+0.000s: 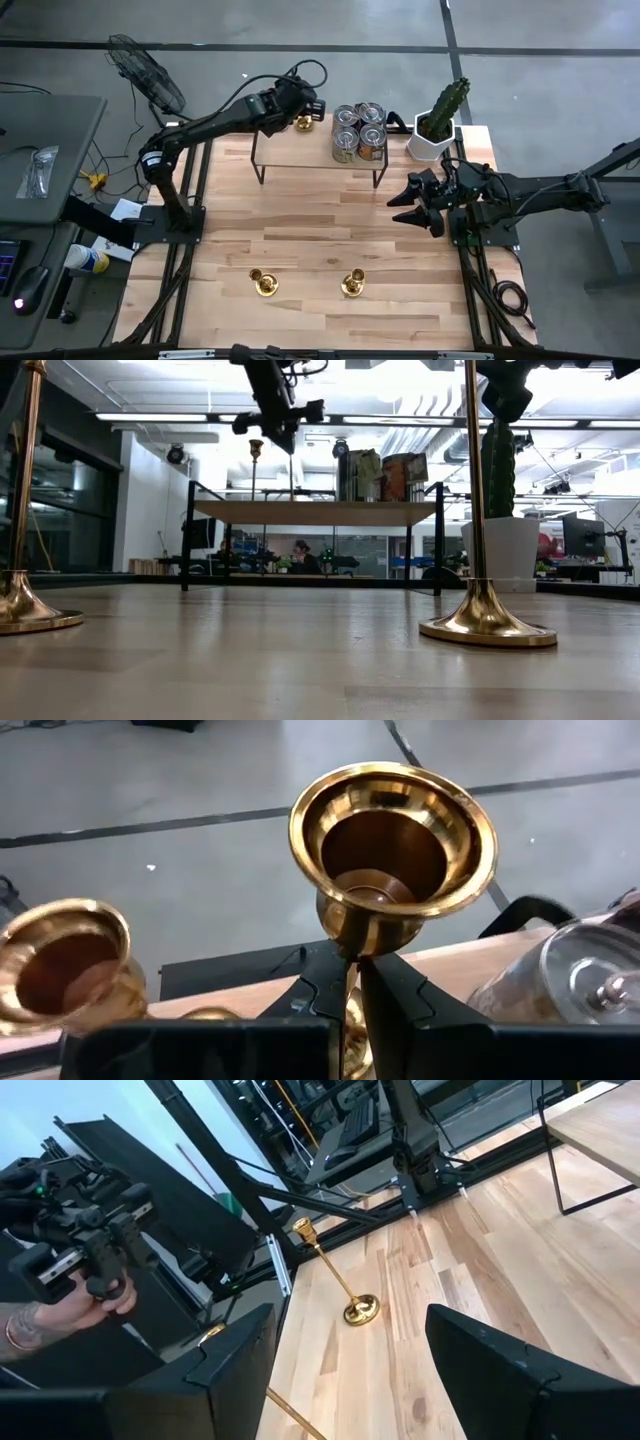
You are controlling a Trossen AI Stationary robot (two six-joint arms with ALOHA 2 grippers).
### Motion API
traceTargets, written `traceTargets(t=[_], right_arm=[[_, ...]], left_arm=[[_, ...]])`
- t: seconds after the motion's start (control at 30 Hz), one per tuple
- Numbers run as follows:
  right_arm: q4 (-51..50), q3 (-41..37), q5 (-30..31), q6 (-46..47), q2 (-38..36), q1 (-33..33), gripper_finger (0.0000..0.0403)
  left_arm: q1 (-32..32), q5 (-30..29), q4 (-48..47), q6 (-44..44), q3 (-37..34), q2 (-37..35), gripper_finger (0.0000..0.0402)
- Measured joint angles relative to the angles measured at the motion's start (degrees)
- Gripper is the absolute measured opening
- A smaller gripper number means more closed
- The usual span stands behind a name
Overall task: Pick & Place candle stick holders
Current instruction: Put the gold candle holder on the shelf
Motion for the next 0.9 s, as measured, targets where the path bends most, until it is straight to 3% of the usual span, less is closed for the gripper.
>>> traceTargets(t=[0.9], right_arm=[[0.0, 0.0, 0.1, 1.2, 0.0, 0.0, 0.0252]], left_arm=[[0.6, 1.4, -1.4, 0.2, 0.0, 0.0, 0.0012]])
